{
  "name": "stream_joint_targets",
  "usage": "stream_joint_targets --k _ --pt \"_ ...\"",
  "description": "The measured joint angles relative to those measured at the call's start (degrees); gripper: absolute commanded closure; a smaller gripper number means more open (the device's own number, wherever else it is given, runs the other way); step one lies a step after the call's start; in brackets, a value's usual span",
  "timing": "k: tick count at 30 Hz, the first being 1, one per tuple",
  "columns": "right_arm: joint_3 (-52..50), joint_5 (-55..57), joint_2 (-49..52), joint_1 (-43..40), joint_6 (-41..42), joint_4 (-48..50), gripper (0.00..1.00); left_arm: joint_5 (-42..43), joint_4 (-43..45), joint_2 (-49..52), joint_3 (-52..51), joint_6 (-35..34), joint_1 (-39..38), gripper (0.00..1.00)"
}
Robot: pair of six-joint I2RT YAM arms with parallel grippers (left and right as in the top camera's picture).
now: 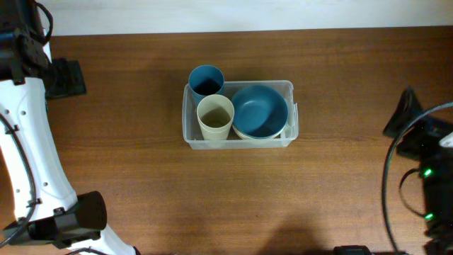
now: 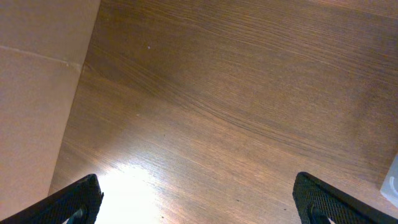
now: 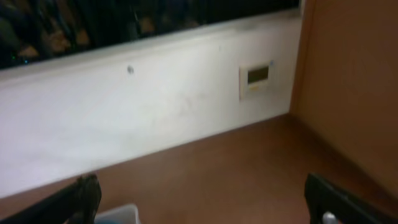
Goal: Pack container
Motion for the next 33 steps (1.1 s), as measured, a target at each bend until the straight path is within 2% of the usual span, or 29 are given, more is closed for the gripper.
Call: stream_joint_targets --k 7,12,18,26,33 --pt "-24.09 -0.22 -16.0 0.0 0.0 17.25 0.01 -0.11 0.0 0.0 0.0 0.0 0.0 0.0" --pt "-38.27 -0.39 -23.34 0.0 -0.28 26.93 0.01 -0.13 0.02 0.0 0.0 0.0 0.0 0.0" --pt "-54.58 -4.57 -32.15 0.0 -8.87 38.64 0.01 -0.13 0.04 0.0 0.0 0.0 0.0 0.0" --pt "-64.67 -8.28 -42.27 0.0 -13.44 41.2 0.01 -0.13 0.02 0.0 0.0 0.0 0.0 0.0" --pt "-67.01 -10.88 -43.5 0.0 -14.14 41.64 0.01 -0.13 0.02 0.0 0.0 0.0 0.0 0.0"
